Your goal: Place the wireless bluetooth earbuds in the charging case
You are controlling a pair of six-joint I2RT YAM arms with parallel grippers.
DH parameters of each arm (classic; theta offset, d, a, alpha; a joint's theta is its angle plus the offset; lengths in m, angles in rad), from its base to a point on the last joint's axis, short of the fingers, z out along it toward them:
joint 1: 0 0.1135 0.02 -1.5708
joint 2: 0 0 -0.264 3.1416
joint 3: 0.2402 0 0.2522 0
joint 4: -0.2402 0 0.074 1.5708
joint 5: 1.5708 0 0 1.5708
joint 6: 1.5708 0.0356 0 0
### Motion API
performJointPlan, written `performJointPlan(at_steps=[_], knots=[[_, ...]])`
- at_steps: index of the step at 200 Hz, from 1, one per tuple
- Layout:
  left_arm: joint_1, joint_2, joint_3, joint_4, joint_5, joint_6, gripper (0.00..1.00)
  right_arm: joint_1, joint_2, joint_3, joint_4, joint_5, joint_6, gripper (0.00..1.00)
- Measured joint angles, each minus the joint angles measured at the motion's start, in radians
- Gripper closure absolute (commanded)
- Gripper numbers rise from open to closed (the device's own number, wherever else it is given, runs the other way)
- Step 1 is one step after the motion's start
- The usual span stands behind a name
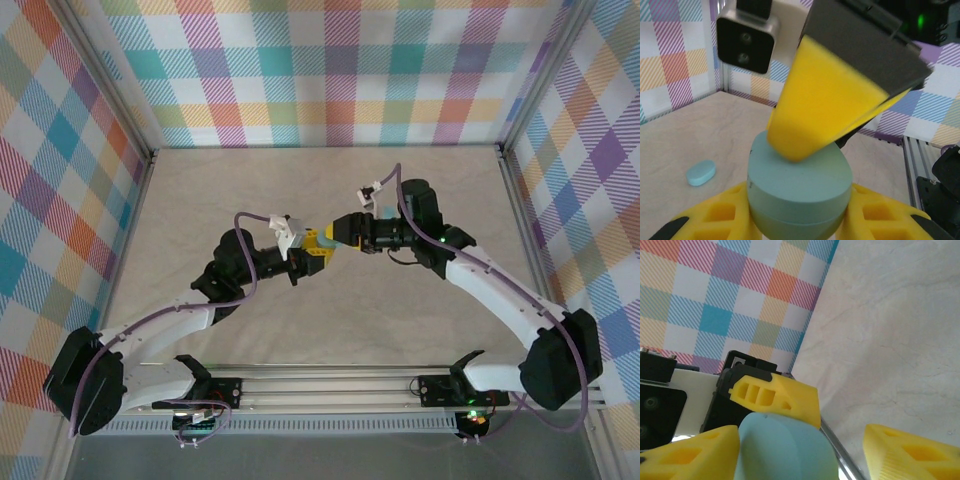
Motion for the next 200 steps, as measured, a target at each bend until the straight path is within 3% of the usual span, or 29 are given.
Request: performJointPlan(at_steps=[43, 85, 98, 122, 137, 200], knots=[[0.0, 0.027, 0.0, 0.036, -0.012, -0.017, 0.86, -0.021, 0.031, -0.016, 0.105, -0.076, 0.115, 0.67], [-0.001, 0.04, 0.001, 0.053, -0.023, -0.017, 0.81, -0.031, 0.031, -0.031, 0.152, -0.084, 0.171, 0.81], [-0.002, 0.04, 0.001, 0.055, -0.029, -0.016, 0.72, -0.032, 0.032, -0.031, 0.158, -0.084, 0.176, 0.84], [-0.005, 0.04, 0.001, 0.051, -0.044, -0.005, 0.38, -0.031, 0.04, -0.031, 0.17, -0.083, 0.188, 0.87], [-0.006, 0.04, 0.005, 0.032, -0.073, -0.001, 0.01, -0.029, 0.045, -0.031, 0.17, -0.085, 0.195, 0.88], [-0.005, -0.061, 0.012, -0.131, -0.271, 0.065, 0.0, -0.08, 0.174, 0.134, -0.014, -0.035, 0.103, 0.93]])
